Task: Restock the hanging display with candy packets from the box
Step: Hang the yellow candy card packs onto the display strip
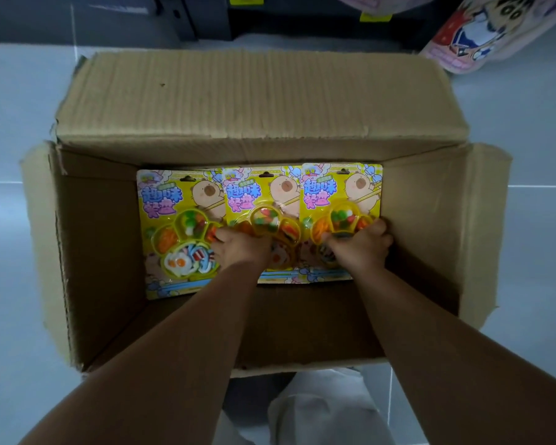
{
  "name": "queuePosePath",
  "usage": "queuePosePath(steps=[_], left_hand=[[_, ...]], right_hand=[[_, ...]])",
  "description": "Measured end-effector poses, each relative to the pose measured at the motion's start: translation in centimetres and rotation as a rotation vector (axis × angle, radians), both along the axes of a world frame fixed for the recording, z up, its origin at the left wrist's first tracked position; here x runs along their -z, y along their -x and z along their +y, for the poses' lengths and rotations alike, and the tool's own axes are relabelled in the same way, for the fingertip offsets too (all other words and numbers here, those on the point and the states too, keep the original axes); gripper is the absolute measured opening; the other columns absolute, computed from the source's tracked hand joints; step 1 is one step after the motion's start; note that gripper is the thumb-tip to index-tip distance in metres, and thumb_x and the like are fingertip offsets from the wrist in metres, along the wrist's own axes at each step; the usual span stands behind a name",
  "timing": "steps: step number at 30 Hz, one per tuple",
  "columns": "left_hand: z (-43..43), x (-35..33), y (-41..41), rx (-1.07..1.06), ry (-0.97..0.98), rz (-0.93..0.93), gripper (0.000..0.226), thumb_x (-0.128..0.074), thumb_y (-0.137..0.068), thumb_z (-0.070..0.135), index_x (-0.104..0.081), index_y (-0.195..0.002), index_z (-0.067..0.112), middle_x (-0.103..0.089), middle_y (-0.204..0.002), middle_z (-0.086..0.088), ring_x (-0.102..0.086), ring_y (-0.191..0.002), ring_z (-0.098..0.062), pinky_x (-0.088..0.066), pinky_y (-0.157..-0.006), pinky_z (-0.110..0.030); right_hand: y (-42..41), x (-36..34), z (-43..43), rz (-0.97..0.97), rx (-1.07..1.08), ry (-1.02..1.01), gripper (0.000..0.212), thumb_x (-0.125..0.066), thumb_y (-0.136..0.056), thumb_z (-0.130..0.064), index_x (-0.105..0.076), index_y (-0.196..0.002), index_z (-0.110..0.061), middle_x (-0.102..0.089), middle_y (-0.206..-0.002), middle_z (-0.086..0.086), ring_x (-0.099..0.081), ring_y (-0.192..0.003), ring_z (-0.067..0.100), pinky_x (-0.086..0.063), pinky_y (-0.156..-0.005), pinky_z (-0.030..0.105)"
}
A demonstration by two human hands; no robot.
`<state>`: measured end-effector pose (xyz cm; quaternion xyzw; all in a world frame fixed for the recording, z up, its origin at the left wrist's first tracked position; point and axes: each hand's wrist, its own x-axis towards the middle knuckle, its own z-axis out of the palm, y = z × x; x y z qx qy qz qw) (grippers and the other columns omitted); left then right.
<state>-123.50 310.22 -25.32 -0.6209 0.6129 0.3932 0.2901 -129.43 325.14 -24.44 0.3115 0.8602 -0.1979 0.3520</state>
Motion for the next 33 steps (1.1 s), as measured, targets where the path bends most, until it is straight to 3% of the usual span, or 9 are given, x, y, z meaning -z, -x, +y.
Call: queuePosePath(steps=[8, 13, 16, 18, 20, 22, 24, 27, 33], left_hand=[[-0.1, -0.7, -0.2, -0.161, 0.032, 0.094, 0.087, -0.078, -0.072, 0.041, -0.027, -0.134, 0.009, -0.031, -0.141, -0.017, -0.036, -0.132, -0.037, -0.038, -0.103, -0.044], [-1.3, -1.1, -1.6, -0.081, 0.107, 0.148, 0.088, -0.084, -0.054, 0.054, -0.036, -0.119, 0.019, -0.045, -0.131, -0.010, -0.042, -0.125, -0.034, -0.044, -0.098, -0.053], [-1.7, -1.4, -1.9, -0.025, 0.098, 0.112, 0.092, -0.085, -0.065, 0.036, -0.029, -0.132, 0.010, -0.029, -0.142, -0.015, -0.036, -0.131, -0.032, -0.037, -0.104, -0.044], [-1.6, -1.7, -1.9, 0.080, 0.047, 0.095, 0.082, -0.078, -0.075, 0.035, -0.034, -0.137, 0.005, -0.029, -0.145, -0.018, -0.040, -0.129, -0.034, -0.038, -0.101, -0.039], [-1.5, -1.7, -1.9, 0.164, 0.005, 0.111, 0.061, -0.071, -0.081, 0.040, -0.051, -0.127, 0.006, -0.051, -0.134, -0.018, -0.052, -0.120, -0.034, -0.043, -0.093, -0.036], [-1.4, -2.1, -1.7, 0.133, -0.012, 0.132, 0.052, -0.070, -0.082, 0.038, -0.056, -0.122, 0.007, -0.062, -0.124, -0.016, -0.056, -0.116, -0.034, -0.044, -0.091, -0.034], [-1.2, -2.8, -1.4, 0.107, -0.008, 0.160, 0.050, -0.071, -0.083, 0.035, -0.056, -0.123, 0.009, -0.064, -0.123, -0.015, -0.056, -0.116, -0.034, -0.043, -0.091, -0.034], [-1.0, -4.9, -1.2, 0.116, -0.016, 0.207, 0.044, -0.065, -0.087, 0.033, -0.055, -0.125, 0.015, -0.064, -0.121, -0.013, -0.056, -0.116, -0.034, -0.043, -0.089, -0.034], [-2.2, -11.8, -1.3, 0.055, -0.068, 0.242, 0.030, -0.061, -0.087, 0.032, -0.061, -0.115, 0.021, -0.068, -0.109, -0.008, -0.062, -0.104, -0.031, -0.051, -0.087, -0.039]], right_hand=[[-1.6, -0.9, 0.5, 0.120, 0.128, 0.052, 0.101, -0.082, -0.068, -0.035, -0.018, -0.143, -0.013, -0.023, -0.145, 0.015, -0.033, -0.133, 0.035, -0.039, -0.101, 0.039], [-1.2, -1.3, 1.1, 0.146, 0.161, 0.083, 0.091, -0.084, -0.064, -0.033, -0.028, -0.132, -0.012, -0.026, -0.141, 0.013, -0.042, -0.125, 0.030, -0.043, -0.094, 0.036], [-1.2, -1.0, 1.2, 0.151, 0.059, 0.041, 0.075, -0.082, -0.066, -0.031, -0.033, -0.120, -0.011, -0.027, -0.134, 0.012, -0.043, -0.120, 0.028, -0.042, -0.099, 0.039], [-1.1, -0.9, 1.2, 0.147, 0.013, 0.050, 0.065, -0.079, -0.071, -0.030, -0.034, -0.114, -0.012, -0.035, -0.128, 0.011, -0.045, -0.120, 0.028, -0.040, -0.101, 0.048], [-1.0, -1.0, 1.0, 0.157, 0.014, 0.082, 0.058, -0.075, -0.076, -0.027, -0.029, -0.110, -0.018, -0.049, -0.110, 0.005, -0.054, -0.113, 0.030, -0.040, -0.100, 0.050], [-0.8, -1.6, 0.8, 0.191, 0.048, 0.136, 0.061, -0.074, -0.077, -0.023, -0.030, -0.119, -0.018, -0.055, -0.102, 0.000, -0.059, -0.104, 0.026, -0.043, -0.096, 0.039], [-0.7, -2.2, 0.4, 0.175, -0.020, 0.157, 0.058, -0.073, -0.079, -0.023, -0.043, -0.127, -0.013, -0.062, -0.109, 0.004, -0.060, -0.105, 0.024, -0.042, -0.085, 0.025], [-1.0, -3.9, -0.4, 0.145, -0.158, 0.146, 0.042, -0.067, -0.084, -0.030, -0.058, -0.119, -0.009, -0.066, -0.114, 0.010, -0.060, -0.109, 0.029, -0.045, -0.083, 0.027], [-1.6, -10.6, -1.6, 0.145, -0.146, 0.159, 0.046, -0.063, -0.086, -0.033, -0.054, -0.126, -0.013, -0.064, -0.117, 0.011, -0.059, -0.110, 0.032, -0.049, -0.087, 0.035]])
